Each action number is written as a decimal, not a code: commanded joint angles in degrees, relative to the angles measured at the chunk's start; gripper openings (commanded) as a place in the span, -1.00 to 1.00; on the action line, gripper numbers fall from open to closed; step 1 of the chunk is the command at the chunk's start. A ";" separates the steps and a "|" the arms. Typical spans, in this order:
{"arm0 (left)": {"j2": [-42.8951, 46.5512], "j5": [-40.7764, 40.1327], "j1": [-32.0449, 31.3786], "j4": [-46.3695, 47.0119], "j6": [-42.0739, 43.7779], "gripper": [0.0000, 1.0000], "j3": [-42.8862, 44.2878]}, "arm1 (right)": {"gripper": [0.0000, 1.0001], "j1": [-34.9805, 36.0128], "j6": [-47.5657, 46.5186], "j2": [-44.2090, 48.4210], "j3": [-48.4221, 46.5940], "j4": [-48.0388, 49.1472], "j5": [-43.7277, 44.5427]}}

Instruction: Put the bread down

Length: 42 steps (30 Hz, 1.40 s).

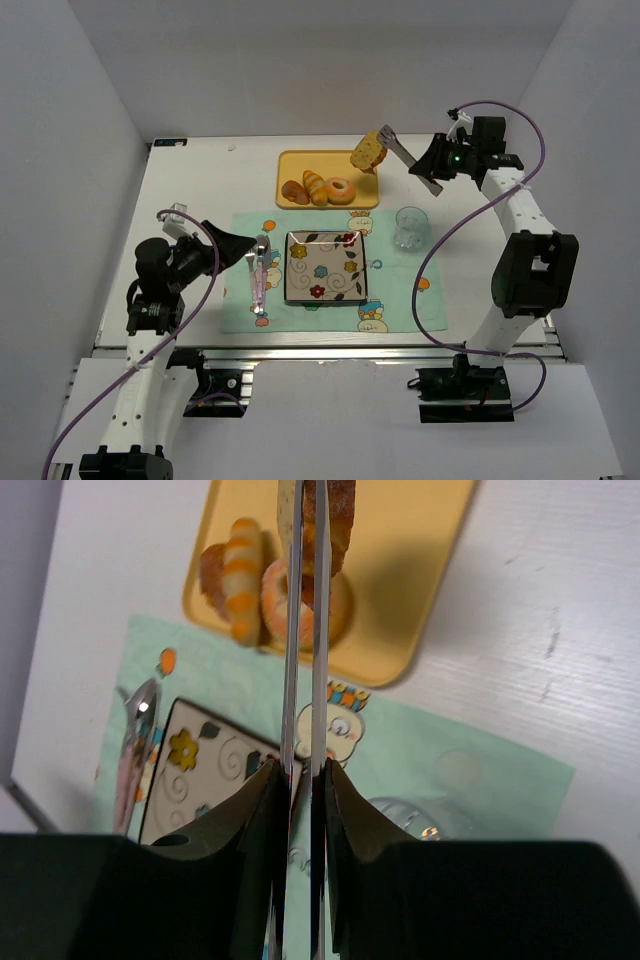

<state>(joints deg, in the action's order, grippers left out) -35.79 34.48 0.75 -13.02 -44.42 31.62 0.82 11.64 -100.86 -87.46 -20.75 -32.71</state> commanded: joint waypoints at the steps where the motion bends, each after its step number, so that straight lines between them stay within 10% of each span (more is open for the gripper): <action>1: 0.46 -0.11 0.21 0.18 0.30 0.96 1.69 | -0.89 0.06 1.02 5.22 2.54 1.77 -8.83; 10: 0.46 0.15 0.12 1.15 0.39 0.96 1.78 | -0.94 8.21 -10.28 15.68 15.64 -5.34 -20.29; 23: 1.77 0.06 0.12 1.33 0.48 0.96 1.17 | -0.90 15.35 -23.77 20.97 30.68 -13.09 -11.68; 35: 3.36 -0.20 0.21 0.53 0.39 0.96 0.38 | -0.14 15.35 -24.03 20.97 31.39 -12.30 -8.95; 42: 3.27 -0.11 0.21 1.06 0.30 0.96 0.29 | -0.11 15.35 -23.86 21.58 30.25 -11.94 -9.04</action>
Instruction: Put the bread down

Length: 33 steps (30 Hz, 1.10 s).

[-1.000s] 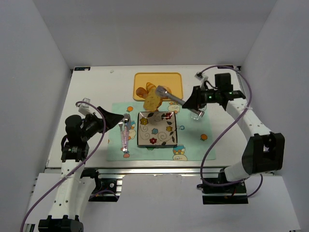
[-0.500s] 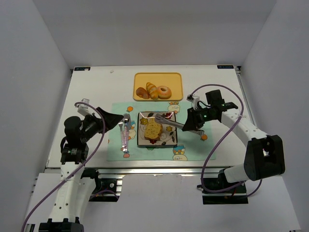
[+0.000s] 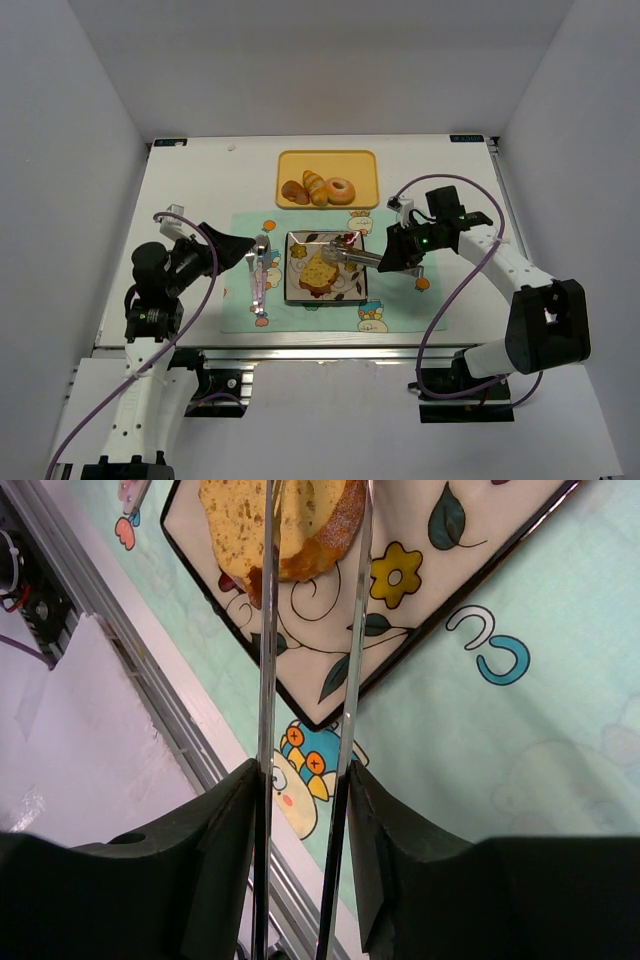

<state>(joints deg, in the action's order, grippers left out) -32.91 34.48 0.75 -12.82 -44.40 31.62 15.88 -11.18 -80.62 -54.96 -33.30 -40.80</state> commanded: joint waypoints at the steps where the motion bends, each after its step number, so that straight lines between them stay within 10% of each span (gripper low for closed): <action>1: 0.39 -0.11 0.21 0.87 0.28 0.96 0.29 | -0.12 0.29 -1.04 1.43 -2.43 0.78 -0.95; 20: -0.67 0.50 0.21 2.71 0.19 0.96 0.11 | -0.43 -5.06 3.52 0.55 -16.83 1.92 -1.74; 33: -0.32 1.03 0.12 2.71 0.19 0.96 -0.33 | -0.88 -26.68 8.31 -5.77 -22.30 6.05 2.34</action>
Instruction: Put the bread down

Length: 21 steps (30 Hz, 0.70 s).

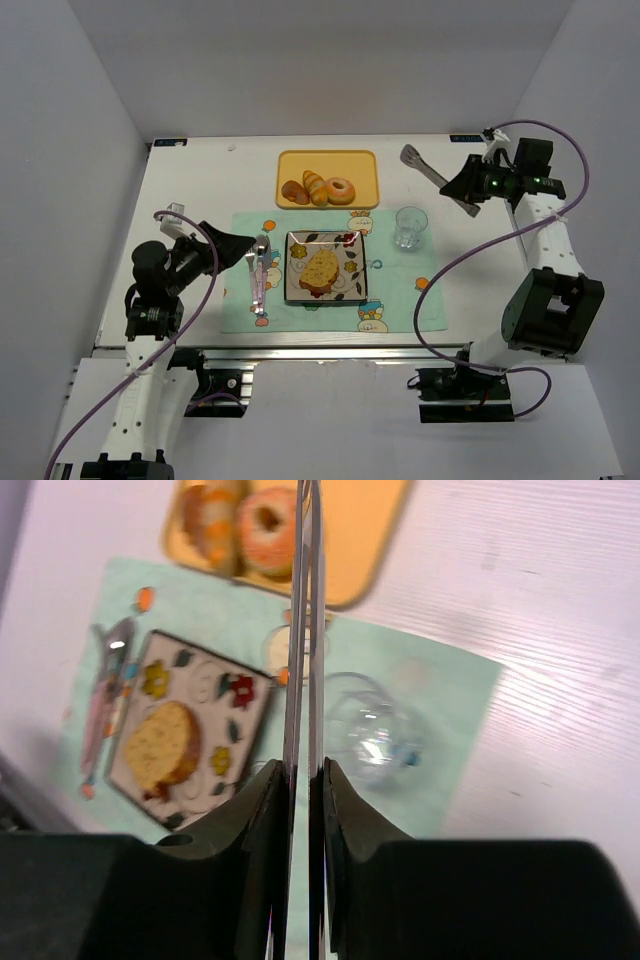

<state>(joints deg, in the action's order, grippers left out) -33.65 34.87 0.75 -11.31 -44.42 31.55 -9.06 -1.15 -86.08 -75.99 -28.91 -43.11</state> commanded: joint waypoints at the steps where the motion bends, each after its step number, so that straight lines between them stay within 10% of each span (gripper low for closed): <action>1: 0.43 0.64 0.12 1.12 0.22 0.96 -0.35 | -0.88 -2.19 -2.88 -0.40 -0.66 2.36 7.75; 9: 0.43 0.55 0.21 -0.20 1.18 0.96 0.09 | -0.94 -5.79 -9.74 -1.98 9.70 12.36 30.35; 21: 0.51 0.28 0.21 -0.64 1.09 0.96 -0.17 | -0.62 -5.97 -14.67 -7.07 21.40 14.76 36.61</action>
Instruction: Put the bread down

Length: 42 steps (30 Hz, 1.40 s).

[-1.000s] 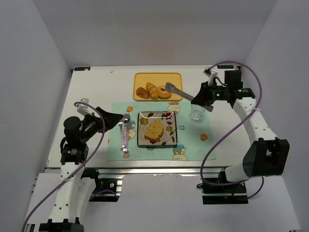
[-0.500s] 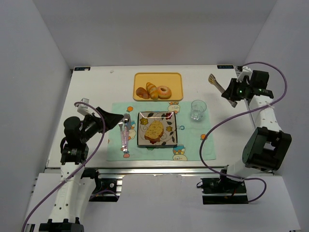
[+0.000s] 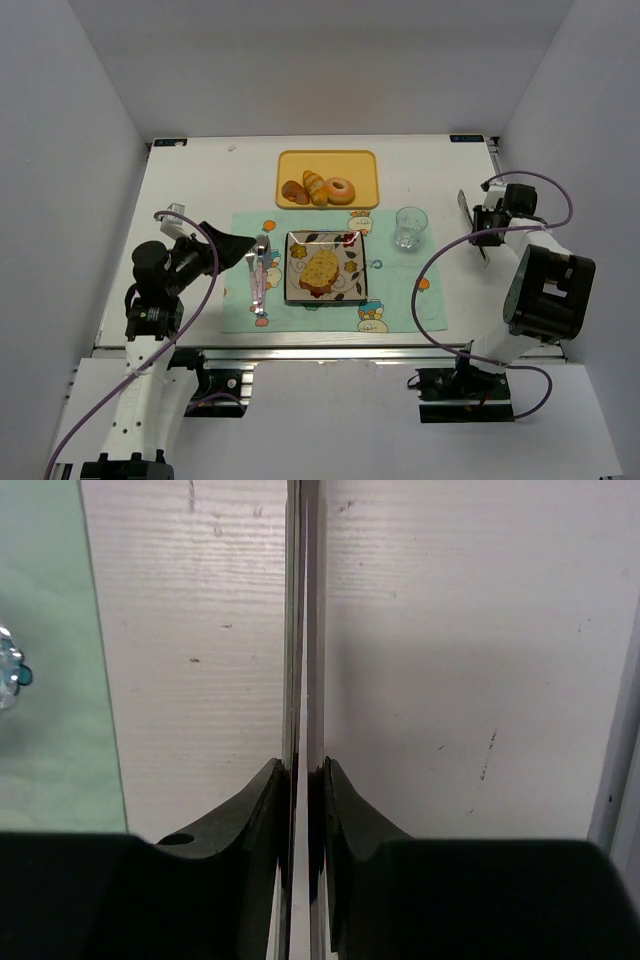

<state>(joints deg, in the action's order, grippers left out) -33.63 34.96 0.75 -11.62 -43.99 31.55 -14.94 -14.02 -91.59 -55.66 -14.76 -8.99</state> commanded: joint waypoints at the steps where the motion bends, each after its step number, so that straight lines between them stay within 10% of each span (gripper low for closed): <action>1: 0.49 0.20 0.21 -0.25 0.66 0.96 -0.26 | -0.57 -0.09 -1.97 -2.09 1.25 -0.69 2.40; 8: 0.14 0.46 0.12 0.19 0.57 0.96 -0.26 | 0.06 -0.09 -3.82 -5.52 3.19 -2.19 1.79; 17: 1.02 0.02 0.21 -0.25 0.66 0.96 0.00 | 0.23 -1.67 -3.91 -2.11 -1.98 -6.50 -1.37; 21: 1.37 0.02 0.21 0.01 0.31 0.96 -0.26 | 0.78 -3.25 -3.82 0.88 -7.09 -10.28 -5.24; 42: -1.09 1.25 0.13 3.44 -0.05 0.96 0.00 | 0.79 -2.90 8.92 10.56 -26.95 -17.22 -15.43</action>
<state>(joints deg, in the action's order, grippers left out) -34.54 35.27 0.75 -9.78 -44.23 31.31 -17.98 -8.99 -81.45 -78.32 -31.70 -21.04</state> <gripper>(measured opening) 0.976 0.894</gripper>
